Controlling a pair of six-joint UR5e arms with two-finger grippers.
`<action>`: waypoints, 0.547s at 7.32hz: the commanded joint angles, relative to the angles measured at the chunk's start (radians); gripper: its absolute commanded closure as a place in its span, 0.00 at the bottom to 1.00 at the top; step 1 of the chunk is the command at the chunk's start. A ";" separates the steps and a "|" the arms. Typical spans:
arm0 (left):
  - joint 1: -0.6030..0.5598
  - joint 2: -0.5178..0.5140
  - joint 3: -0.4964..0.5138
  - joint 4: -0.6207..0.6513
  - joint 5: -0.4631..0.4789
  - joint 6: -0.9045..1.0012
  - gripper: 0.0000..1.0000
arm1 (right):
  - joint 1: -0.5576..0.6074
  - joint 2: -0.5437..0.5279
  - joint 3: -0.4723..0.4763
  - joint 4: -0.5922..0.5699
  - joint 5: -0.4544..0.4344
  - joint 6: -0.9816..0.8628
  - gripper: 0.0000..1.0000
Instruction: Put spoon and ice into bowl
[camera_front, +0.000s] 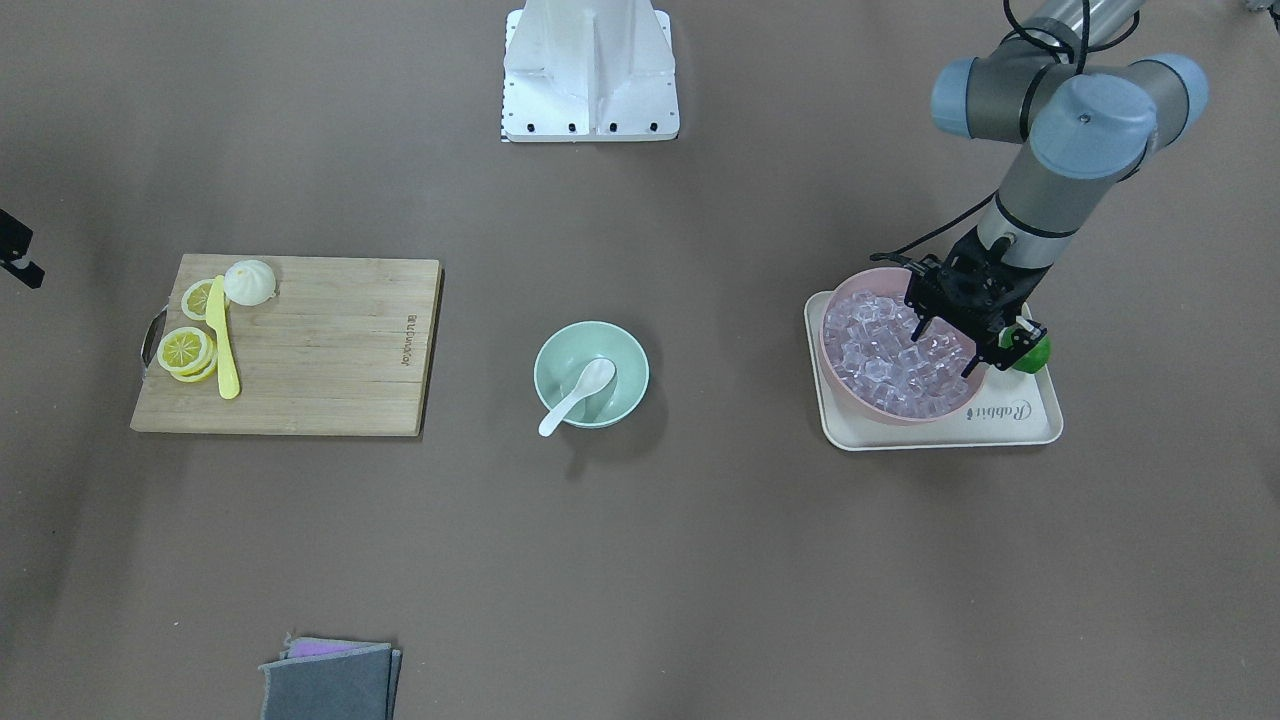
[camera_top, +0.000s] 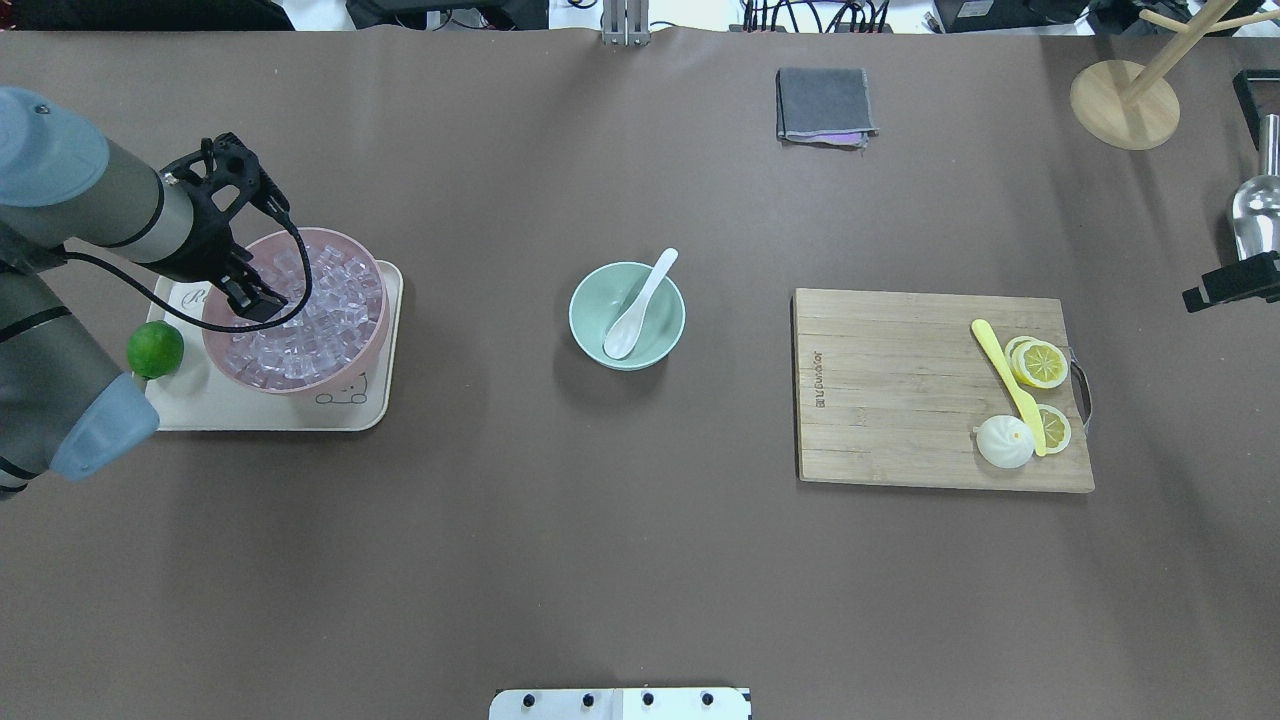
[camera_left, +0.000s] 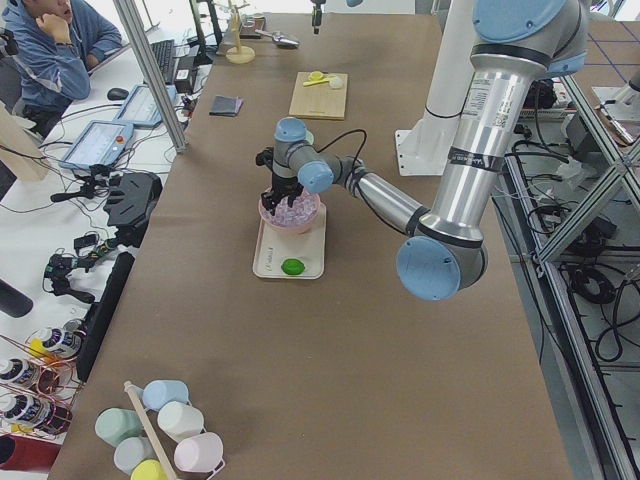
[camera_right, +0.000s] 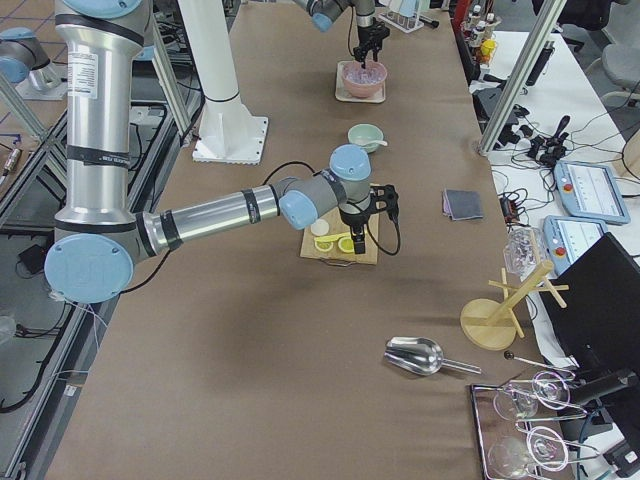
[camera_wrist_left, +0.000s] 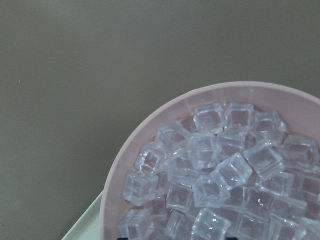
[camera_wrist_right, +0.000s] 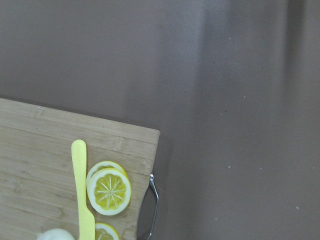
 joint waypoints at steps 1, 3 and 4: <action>0.027 -0.003 0.019 -0.006 0.002 0.000 0.35 | 0.047 -0.039 0.006 0.001 0.027 -0.061 0.00; 0.047 -0.001 0.022 -0.009 0.007 0.002 0.37 | 0.052 -0.039 0.005 0.001 0.027 -0.061 0.00; 0.047 -0.003 0.024 -0.008 0.008 0.000 0.37 | 0.058 -0.039 0.006 0.001 0.027 -0.061 0.00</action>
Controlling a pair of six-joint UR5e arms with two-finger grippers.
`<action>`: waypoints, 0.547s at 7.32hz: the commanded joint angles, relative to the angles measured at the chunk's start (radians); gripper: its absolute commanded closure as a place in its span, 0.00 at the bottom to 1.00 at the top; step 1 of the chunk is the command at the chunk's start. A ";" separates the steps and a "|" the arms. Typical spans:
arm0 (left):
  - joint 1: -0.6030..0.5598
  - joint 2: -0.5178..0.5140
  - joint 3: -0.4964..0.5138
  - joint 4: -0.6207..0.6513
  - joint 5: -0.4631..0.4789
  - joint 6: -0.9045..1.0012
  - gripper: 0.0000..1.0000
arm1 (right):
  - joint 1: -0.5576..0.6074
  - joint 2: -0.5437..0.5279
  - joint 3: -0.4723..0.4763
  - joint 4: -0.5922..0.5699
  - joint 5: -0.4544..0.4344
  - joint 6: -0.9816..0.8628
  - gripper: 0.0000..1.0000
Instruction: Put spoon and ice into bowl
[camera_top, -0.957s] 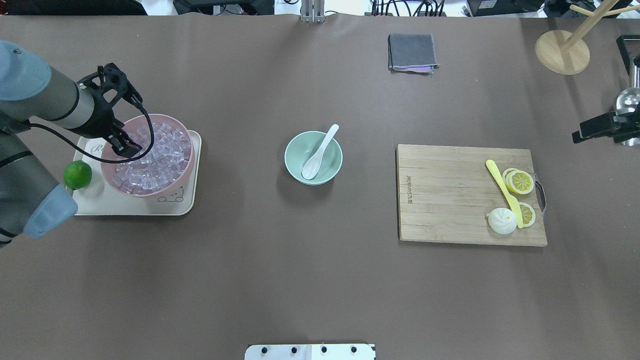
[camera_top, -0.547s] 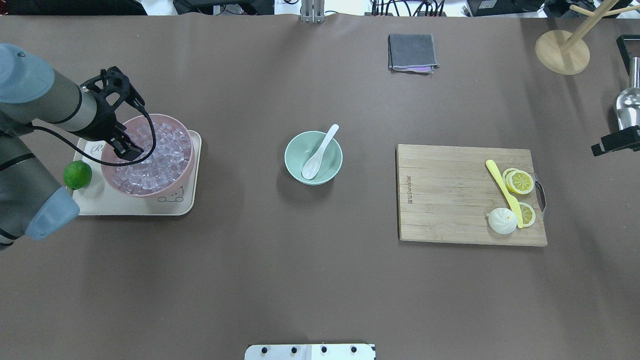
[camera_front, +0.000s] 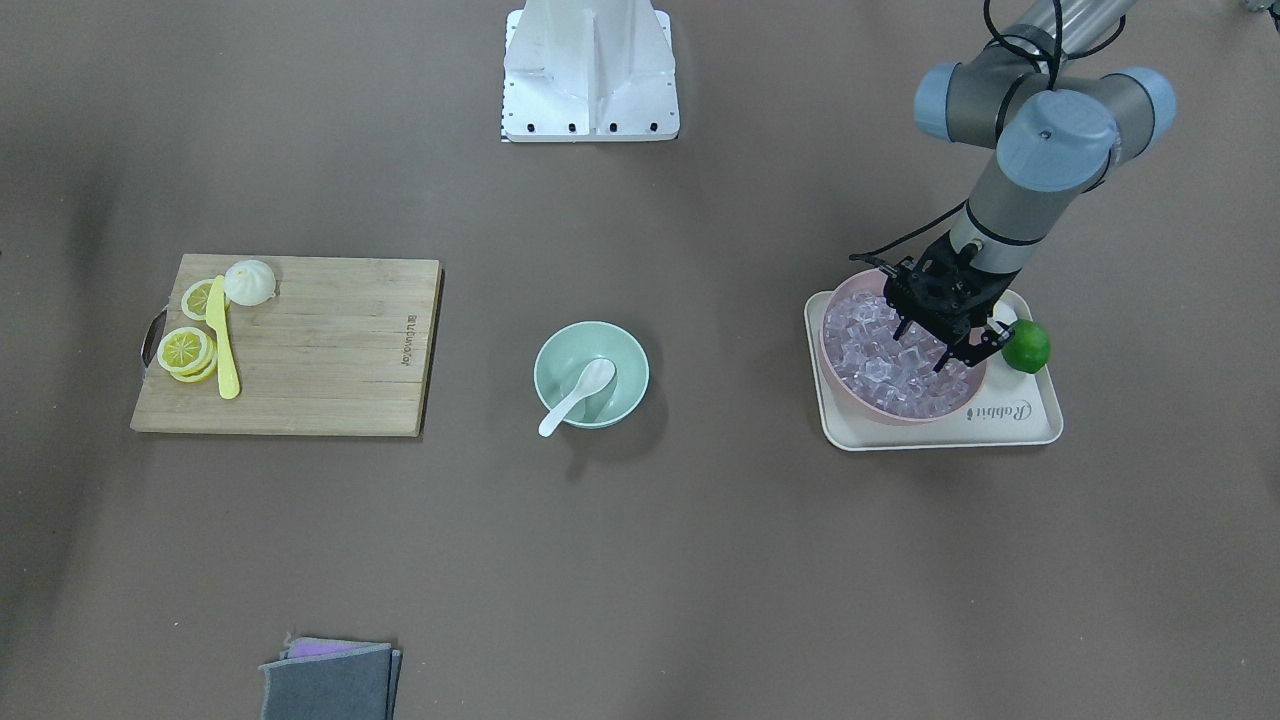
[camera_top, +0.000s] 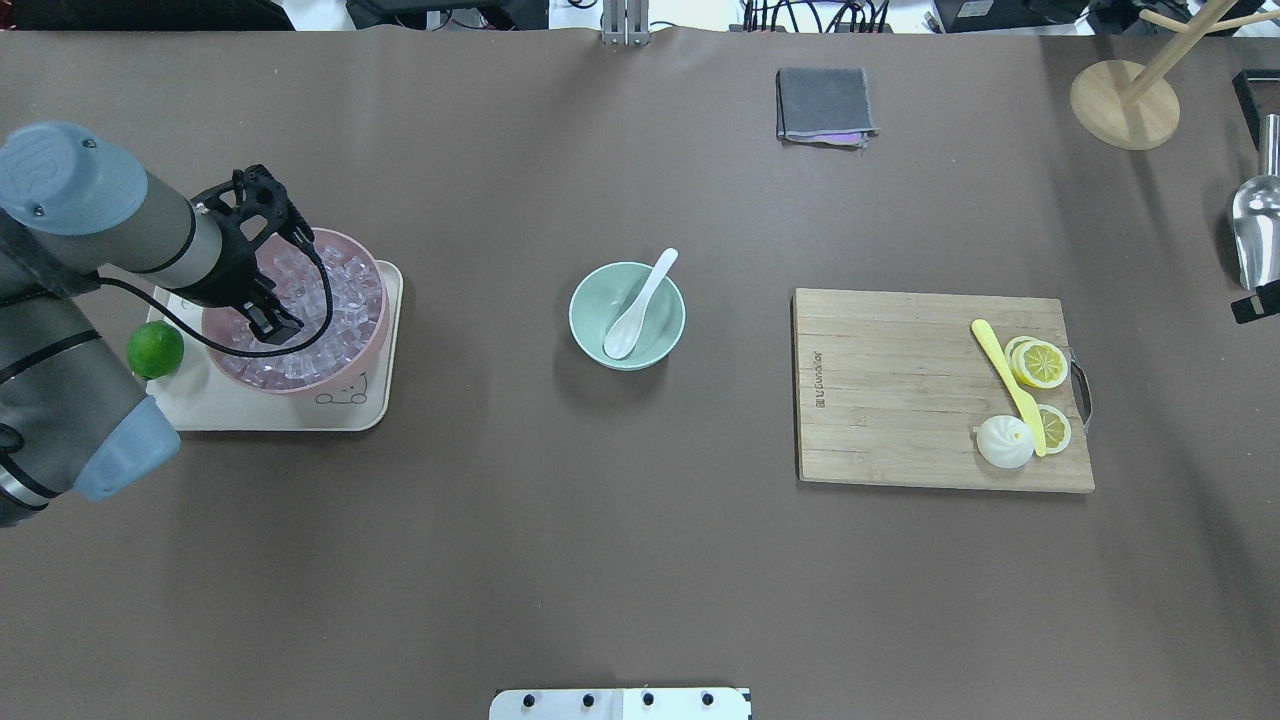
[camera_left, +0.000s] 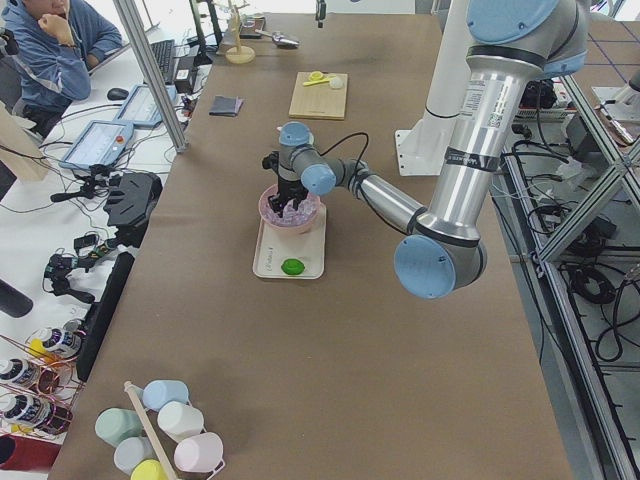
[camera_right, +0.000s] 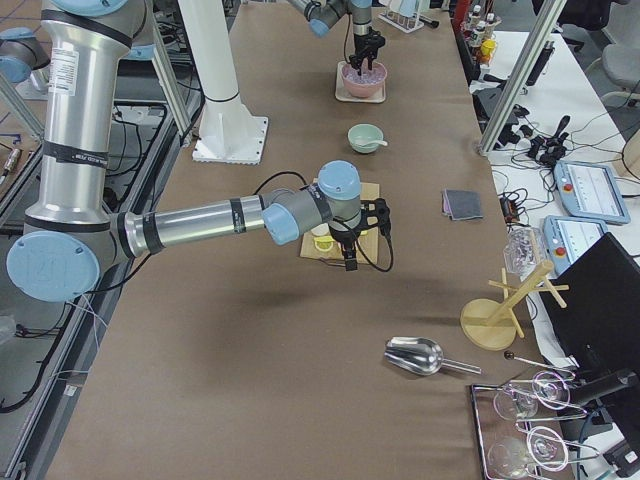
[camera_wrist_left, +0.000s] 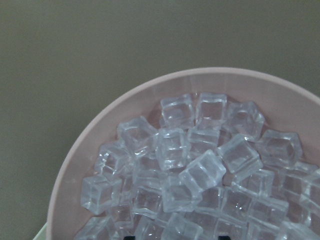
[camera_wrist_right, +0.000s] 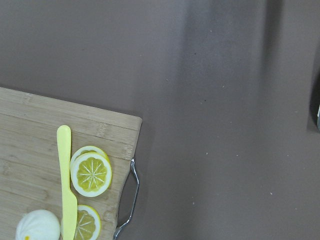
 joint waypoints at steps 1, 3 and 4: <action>0.005 -0.004 0.013 -0.001 0.002 0.001 0.39 | 0.012 -0.001 0.002 0.000 0.002 -0.001 0.00; 0.005 -0.013 0.030 -0.005 0.003 0.001 0.42 | 0.027 -0.002 0.003 0.002 0.019 -0.003 0.00; 0.005 -0.013 0.031 -0.005 0.003 0.001 0.43 | 0.029 -0.002 0.003 0.002 0.020 -0.003 0.00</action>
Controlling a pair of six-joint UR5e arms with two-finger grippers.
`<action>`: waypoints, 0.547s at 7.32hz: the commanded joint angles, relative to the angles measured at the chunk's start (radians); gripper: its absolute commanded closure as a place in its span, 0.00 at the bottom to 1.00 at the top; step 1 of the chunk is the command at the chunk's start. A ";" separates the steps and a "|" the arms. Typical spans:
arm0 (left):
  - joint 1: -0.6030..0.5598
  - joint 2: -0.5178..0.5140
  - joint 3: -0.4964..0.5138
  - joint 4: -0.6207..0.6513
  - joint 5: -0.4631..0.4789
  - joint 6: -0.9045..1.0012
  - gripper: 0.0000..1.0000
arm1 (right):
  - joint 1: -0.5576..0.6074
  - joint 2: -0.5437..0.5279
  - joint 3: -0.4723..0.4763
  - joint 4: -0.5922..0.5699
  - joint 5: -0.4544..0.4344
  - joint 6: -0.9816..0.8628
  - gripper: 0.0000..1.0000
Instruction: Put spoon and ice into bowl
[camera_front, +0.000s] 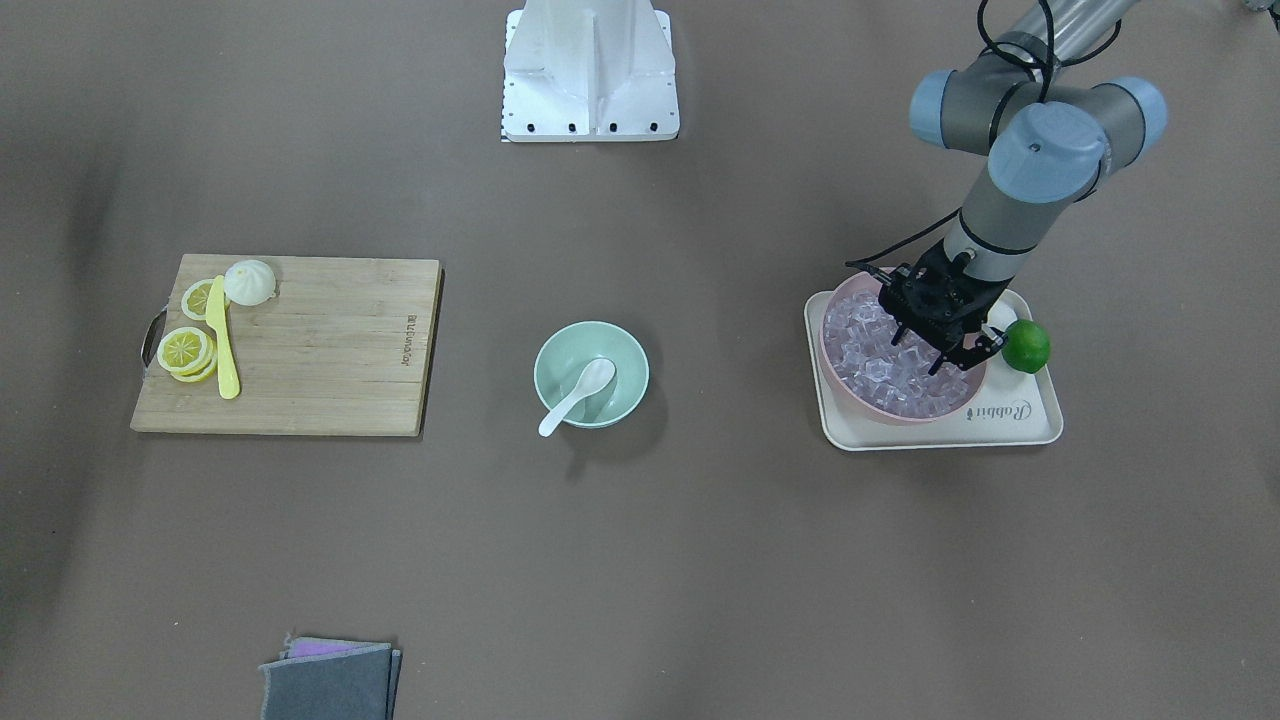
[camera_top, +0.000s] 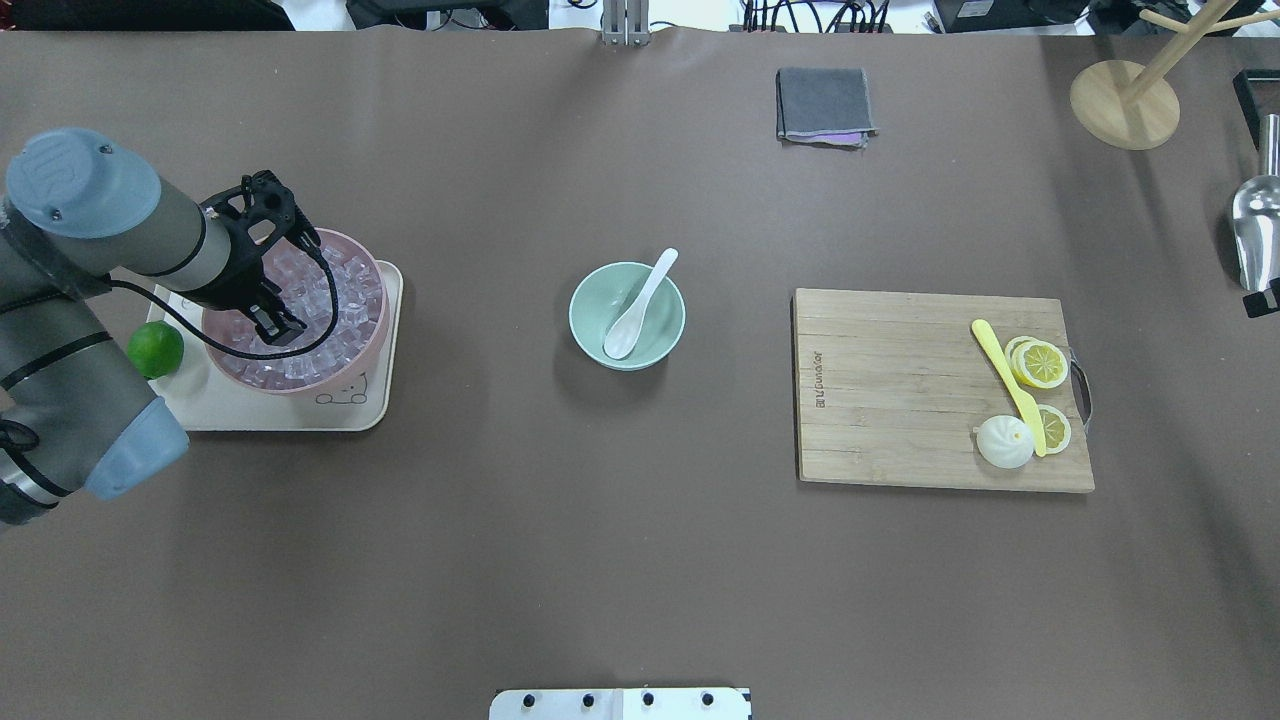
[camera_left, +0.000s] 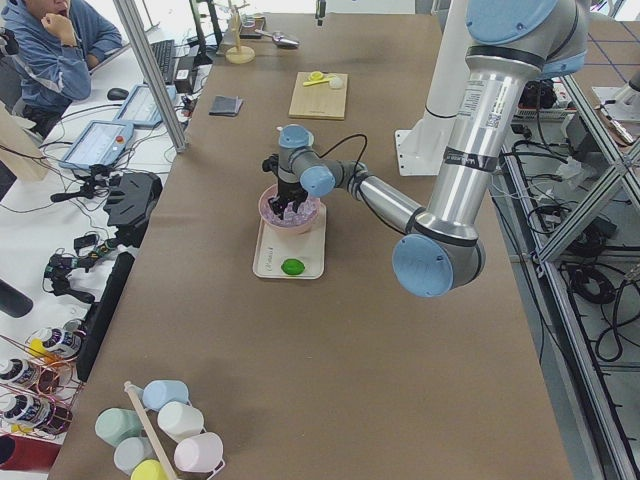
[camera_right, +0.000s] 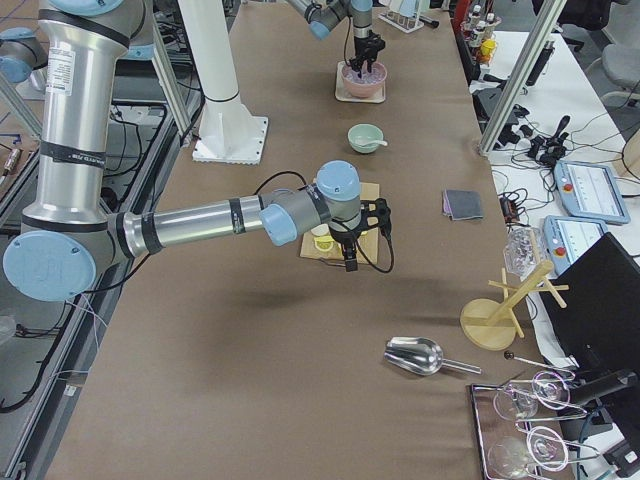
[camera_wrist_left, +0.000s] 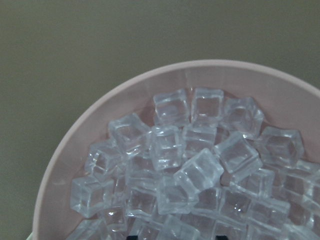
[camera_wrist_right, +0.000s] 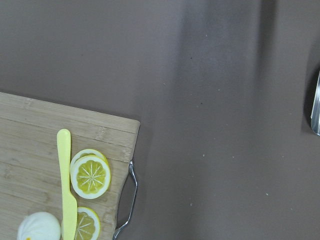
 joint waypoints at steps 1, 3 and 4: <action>0.008 -0.002 0.004 0.000 0.000 0.000 0.45 | 0.008 0.000 0.000 -0.001 0.007 0.000 0.00; 0.014 -0.002 0.003 0.000 -0.004 0.000 0.68 | 0.016 0.000 -0.001 -0.001 0.022 0.000 0.00; 0.014 -0.002 0.001 0.000 -0.006 -0.001 0.83 | 0.027 0.000 -0.001 -0.001 0.048 0.001 0.00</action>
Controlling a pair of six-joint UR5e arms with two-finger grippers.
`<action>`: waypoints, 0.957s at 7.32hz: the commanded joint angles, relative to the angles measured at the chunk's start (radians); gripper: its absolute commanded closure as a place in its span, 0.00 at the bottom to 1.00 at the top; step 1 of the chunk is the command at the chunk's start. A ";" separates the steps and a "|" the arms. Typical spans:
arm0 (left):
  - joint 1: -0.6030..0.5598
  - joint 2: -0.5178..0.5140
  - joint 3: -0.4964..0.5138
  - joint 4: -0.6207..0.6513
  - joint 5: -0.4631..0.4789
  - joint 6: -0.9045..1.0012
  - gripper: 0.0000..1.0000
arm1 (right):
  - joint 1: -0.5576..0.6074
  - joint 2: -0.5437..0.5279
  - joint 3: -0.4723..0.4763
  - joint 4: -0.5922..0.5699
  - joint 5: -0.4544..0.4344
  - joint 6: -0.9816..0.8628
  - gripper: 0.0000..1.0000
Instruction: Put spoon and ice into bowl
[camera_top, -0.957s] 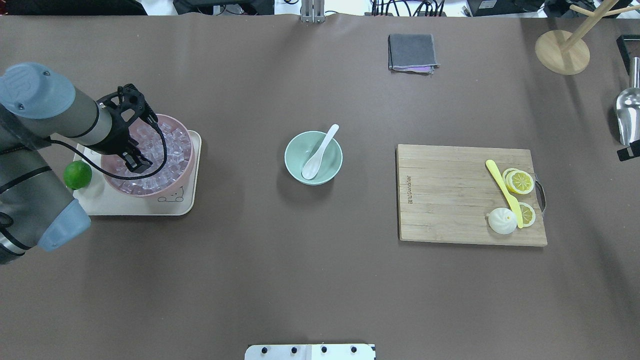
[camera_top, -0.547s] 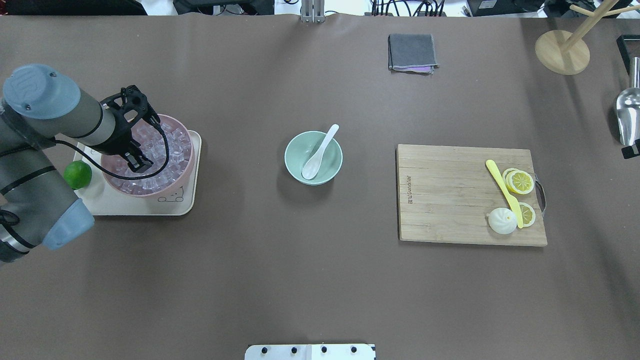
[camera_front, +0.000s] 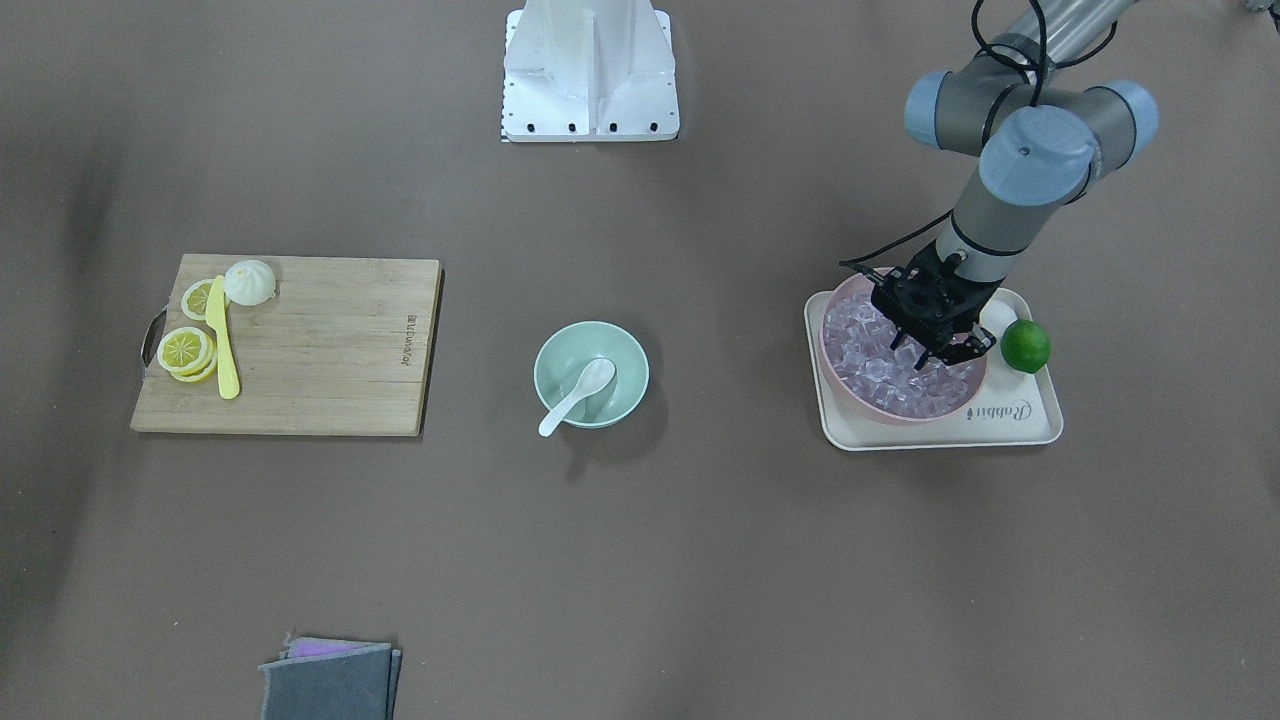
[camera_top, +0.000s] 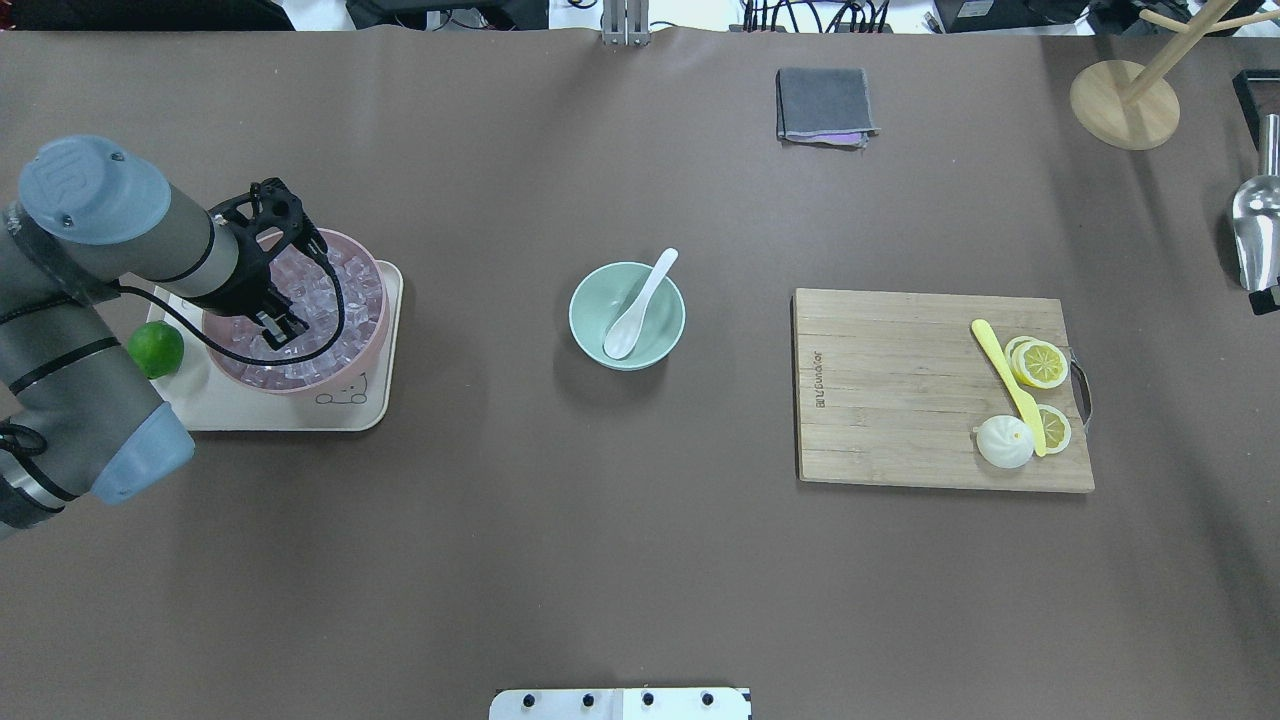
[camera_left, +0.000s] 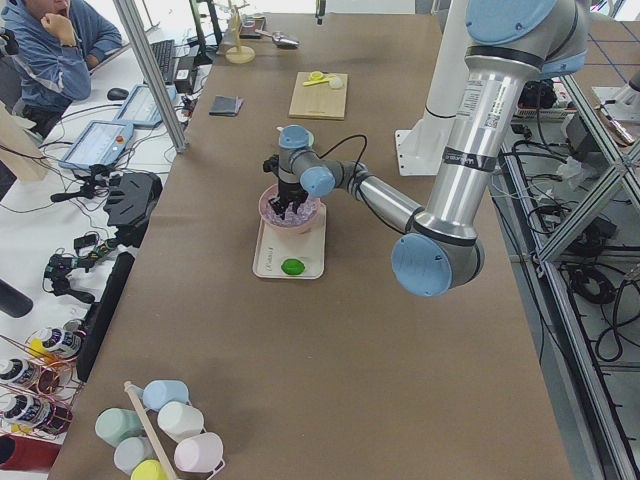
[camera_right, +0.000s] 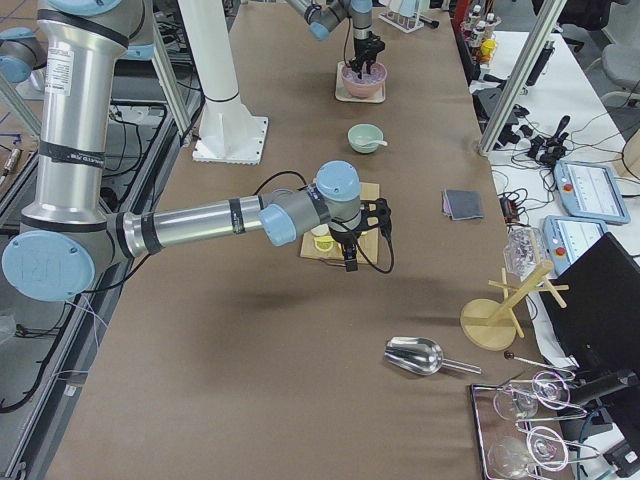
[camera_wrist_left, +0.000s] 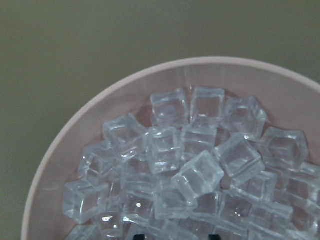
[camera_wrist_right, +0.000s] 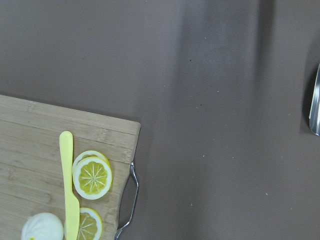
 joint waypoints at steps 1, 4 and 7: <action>0.001 0.000 -0.010 0.003 -0.008 -0.001 1.00 | 0.019 -0.002 -0.001 0.000 0.044 0.001 0.00; -0.037 -0.049 -0.088 0.098 -0.064 -0.010 1.00 | 0.016 -0.005 -0.001 -0.002 0.049 0.001 0.00; -0.003 -0.305 -0.121 0.371 -0.066 -0.248 1.00 | 0.011 0.000 -0.002 -0.002 0.052 0.001 0.00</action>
